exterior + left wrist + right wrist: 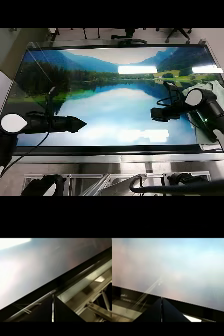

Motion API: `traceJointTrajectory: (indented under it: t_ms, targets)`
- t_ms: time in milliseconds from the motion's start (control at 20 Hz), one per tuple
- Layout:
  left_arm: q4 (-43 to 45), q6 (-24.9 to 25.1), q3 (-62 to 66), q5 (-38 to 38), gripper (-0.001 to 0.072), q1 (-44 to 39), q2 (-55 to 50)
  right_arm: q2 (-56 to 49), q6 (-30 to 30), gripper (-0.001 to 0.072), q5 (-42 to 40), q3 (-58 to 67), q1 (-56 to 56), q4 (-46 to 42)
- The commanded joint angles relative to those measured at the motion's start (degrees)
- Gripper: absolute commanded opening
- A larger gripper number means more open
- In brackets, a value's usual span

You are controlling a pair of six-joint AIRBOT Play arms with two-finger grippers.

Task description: Fold the shirts.

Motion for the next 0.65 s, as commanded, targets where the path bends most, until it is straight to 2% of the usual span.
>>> traceJointTrajectory:
  t_ms: [0, 600]
  targets:
    - [-0.11, 0.11, -3.65, 2.27, 0.0013, -1.55, 1.31, 1.27, -0.31, 0.0021, -2.91, -2.93, 1.66, 0.15]
    - [-0.13, 0.11, -3.67, 3.58, 0.0014, -1.53, 1.33, 1.27, -0.31, 0.0021, -2.67, -2.93, 1.66, 0.15]
